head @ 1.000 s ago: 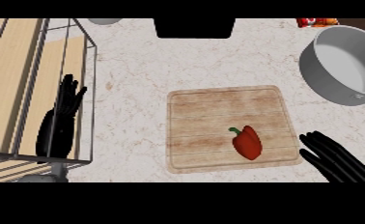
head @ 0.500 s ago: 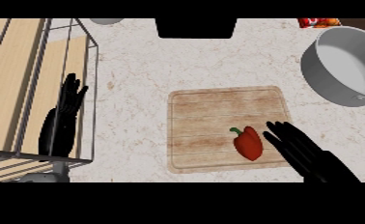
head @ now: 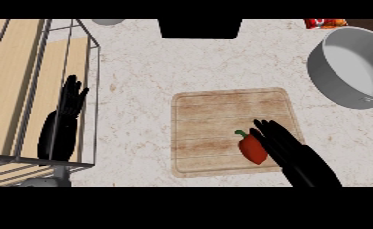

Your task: Pick the bell pepper from the cutting board and place it in the pot

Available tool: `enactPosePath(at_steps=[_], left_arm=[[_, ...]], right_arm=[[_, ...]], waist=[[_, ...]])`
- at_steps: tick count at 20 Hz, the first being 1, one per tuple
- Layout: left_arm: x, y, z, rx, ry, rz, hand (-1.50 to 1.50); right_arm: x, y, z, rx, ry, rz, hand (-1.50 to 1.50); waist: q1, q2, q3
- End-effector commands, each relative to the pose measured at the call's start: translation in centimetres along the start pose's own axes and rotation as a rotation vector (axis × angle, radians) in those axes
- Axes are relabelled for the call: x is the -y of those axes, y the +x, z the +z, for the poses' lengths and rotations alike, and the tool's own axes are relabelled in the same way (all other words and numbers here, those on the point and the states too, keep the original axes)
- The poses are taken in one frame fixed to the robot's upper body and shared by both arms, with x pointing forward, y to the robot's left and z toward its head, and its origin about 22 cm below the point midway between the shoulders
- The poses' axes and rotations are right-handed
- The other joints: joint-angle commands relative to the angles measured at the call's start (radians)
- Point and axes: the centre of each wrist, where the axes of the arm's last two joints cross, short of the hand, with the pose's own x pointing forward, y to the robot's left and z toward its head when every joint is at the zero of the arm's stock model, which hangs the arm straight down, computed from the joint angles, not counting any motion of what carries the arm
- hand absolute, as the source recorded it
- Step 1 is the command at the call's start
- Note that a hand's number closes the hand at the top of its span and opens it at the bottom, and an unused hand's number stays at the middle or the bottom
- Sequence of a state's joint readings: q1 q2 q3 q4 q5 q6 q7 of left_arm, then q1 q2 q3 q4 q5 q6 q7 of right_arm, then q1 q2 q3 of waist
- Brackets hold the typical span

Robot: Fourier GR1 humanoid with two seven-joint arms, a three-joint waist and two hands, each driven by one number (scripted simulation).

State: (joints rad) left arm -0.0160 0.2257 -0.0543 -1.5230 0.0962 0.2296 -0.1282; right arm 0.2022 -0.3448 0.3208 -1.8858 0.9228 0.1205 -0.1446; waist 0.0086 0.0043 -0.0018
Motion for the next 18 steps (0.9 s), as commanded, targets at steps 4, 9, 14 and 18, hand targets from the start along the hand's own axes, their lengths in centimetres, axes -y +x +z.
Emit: enactPosePath(at_steps=[4, 9, 14, 18], left_arm=[[4.4, 1.2, 1.1, 0.034, -0.06, 0.114, 0.0], [5.3, 0.8, 0.9, 0.025, -0.058, 0.118, 0.0], [4.4, 1.0, 1.5, 0.03, -0.064, 0.116, 0.0], [4.9, 0.3, 0.0, 0.025, -0.079, 0.128, 0.0]], right_arm=[[0.1, -1.3, -1.9, -0.018, 0.011, 0.011, -1.5], [-1.7, -1.2, -3.2, -0.026, 0.022, 0.021, -1.5], [-0.7, -1.9, -2.9, 0.035, -0.085, 0.09, 1.5], [-0.8, -0.5, -4.6, 0.085, -0.179, 0.087, 1.5]], waist=[[-0.006, -0.005, 0.002], [-0.006, -0.004, 0.002], [-0.008, -0.006, 0.002], [-0.012, -0.004, 0.002]])
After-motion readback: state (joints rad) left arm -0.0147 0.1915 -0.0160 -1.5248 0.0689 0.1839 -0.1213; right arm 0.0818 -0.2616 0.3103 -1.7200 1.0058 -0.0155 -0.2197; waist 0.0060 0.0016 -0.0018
